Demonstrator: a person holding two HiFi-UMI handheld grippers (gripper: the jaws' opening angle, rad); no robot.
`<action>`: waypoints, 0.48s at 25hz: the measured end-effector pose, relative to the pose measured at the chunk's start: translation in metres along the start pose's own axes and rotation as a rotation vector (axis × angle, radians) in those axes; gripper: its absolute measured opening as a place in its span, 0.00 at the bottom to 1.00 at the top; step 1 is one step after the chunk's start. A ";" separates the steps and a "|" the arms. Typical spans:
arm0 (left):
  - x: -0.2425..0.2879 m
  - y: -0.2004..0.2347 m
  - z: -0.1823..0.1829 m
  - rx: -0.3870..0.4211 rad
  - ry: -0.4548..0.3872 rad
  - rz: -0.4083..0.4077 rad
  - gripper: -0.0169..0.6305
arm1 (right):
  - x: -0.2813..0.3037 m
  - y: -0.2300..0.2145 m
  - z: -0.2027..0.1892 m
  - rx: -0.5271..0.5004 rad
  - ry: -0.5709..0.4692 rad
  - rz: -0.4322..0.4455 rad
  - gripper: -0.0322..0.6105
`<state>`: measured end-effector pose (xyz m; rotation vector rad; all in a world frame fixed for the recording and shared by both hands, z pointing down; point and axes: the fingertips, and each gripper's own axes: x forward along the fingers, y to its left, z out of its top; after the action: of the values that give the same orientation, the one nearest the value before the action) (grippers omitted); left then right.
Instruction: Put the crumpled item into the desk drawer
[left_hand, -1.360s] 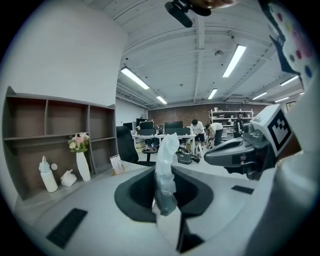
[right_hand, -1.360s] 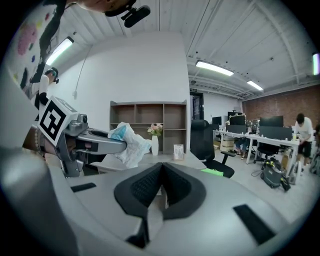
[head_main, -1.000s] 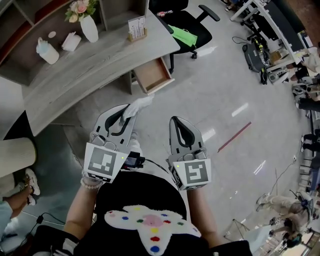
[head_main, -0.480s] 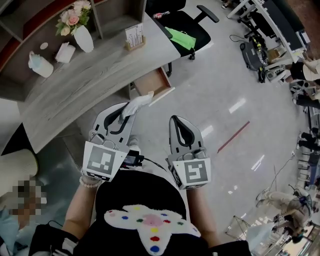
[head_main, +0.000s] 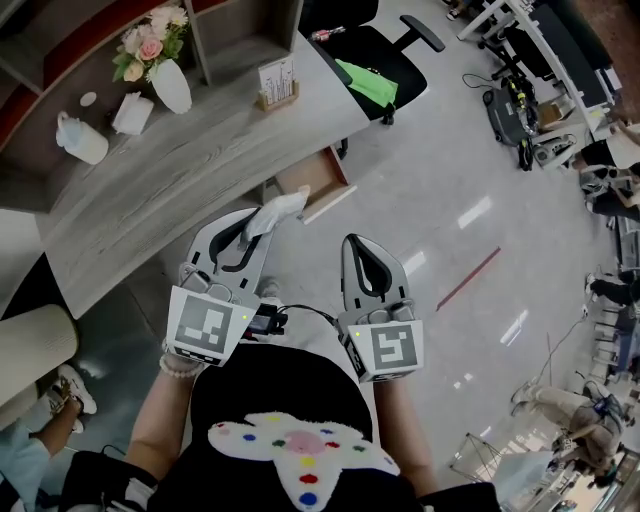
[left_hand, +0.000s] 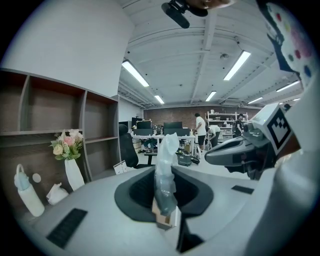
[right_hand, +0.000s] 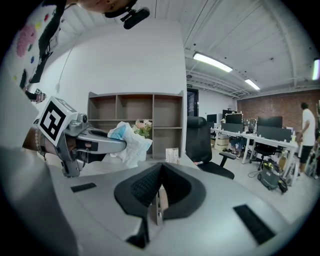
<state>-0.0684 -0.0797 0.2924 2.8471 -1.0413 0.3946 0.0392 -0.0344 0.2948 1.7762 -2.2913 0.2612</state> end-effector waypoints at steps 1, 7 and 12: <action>0.000 0.002 0.000 0.000 0.000 -0.001 0.12 | 0.001 -0.001 -0.001 -0.006 0.004 -0.007 0.05; 0.005 0.013 -0.007 -0.005 -0.001 -0.014 0.12 | 0.008 0.003 -0.002 -0.015 0.012 -0.022 0.05; 0.010 0.009 -0.003 -0.011 -0.004 -0.017 0.12 | 0.004 -0.002 0.001 0.003 0.014 -0.025 0.05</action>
<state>-0.0677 -0.0924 0.2975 2.8460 -1.0166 0.3807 0.0400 -0.0393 0.2951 1.7972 -2.2588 0.2715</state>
